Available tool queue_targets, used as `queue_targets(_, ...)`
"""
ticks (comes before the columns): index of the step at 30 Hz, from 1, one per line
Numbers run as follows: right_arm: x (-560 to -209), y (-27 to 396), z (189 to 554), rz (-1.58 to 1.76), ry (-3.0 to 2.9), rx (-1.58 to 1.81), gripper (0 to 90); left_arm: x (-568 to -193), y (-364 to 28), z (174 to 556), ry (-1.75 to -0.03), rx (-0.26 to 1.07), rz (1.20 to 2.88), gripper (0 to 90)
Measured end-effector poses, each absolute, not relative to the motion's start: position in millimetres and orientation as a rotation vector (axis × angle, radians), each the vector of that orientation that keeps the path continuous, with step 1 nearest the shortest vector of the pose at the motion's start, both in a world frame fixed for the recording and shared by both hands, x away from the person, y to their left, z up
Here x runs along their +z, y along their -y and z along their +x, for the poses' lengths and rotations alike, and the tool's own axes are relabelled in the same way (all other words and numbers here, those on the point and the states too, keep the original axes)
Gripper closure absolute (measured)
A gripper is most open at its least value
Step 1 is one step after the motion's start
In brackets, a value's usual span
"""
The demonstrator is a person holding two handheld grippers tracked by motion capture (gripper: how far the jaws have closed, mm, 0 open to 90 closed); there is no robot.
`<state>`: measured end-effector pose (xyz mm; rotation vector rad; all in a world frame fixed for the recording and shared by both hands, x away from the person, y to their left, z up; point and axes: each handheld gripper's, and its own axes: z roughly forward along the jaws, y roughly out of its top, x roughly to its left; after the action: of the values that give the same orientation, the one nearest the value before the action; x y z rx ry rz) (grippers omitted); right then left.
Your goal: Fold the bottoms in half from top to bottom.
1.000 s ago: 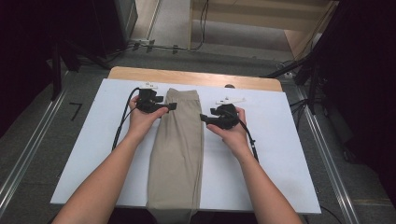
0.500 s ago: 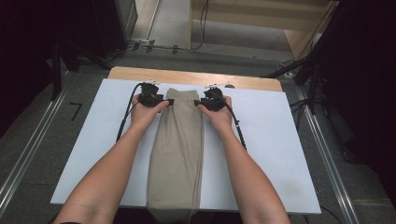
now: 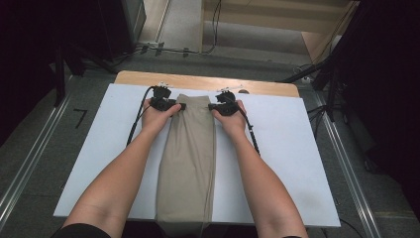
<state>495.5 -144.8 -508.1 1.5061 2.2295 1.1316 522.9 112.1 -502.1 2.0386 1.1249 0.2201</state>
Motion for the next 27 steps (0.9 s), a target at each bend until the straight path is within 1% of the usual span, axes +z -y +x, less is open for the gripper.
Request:
queue_targets(8, -507, 152, 498, 1.527, -2.201, 1.178, 88.8, -503, -110, 521, -1.096, 0.221, 2.074, 42.9)
queue_targets(9, -504, 154, 498, 1.540, -2.187, 1.212, 88.9, -503, -111, 521, -1.101, 0.219, 2.069, 46.0)
queue_targets(12, -501, 155, 497, 1.523, -2.178, 1.211, 88.9, -503, -112, 522, -1.109, 0.213, 2.062, 47.8)
queue_targets(16, -497, 161, 496, 1.521, -2.165, 1.211, 88.9, -503, -110, 521, -1.112, 0.224, 2.067, 46.0)
queue_targets(22, -497, 163, 496, 1.557, -2.155, 1.220, 88.6, -503, -110, 521, -1.109, 0.229, 2.075, 46.2)
queue_targets(25, -499, 162, 497, 1.599, -2.155, 1.238, 77.4, -502, -109, 521, -1.104, 0.240, 2.089, 48.4)
queue_targets(26, -499, 162, 497, 1.599, -2.155, 1.238, 77.4, -502, -109, 520, -1.106, 0.251, 2.092, 48.4)
queue_targets(27, -502, 161, 499, 1.621, -2.155, 1.203, 64.1, -502, -109, 520, -1.104, 0.259, 2.096, 50.2)
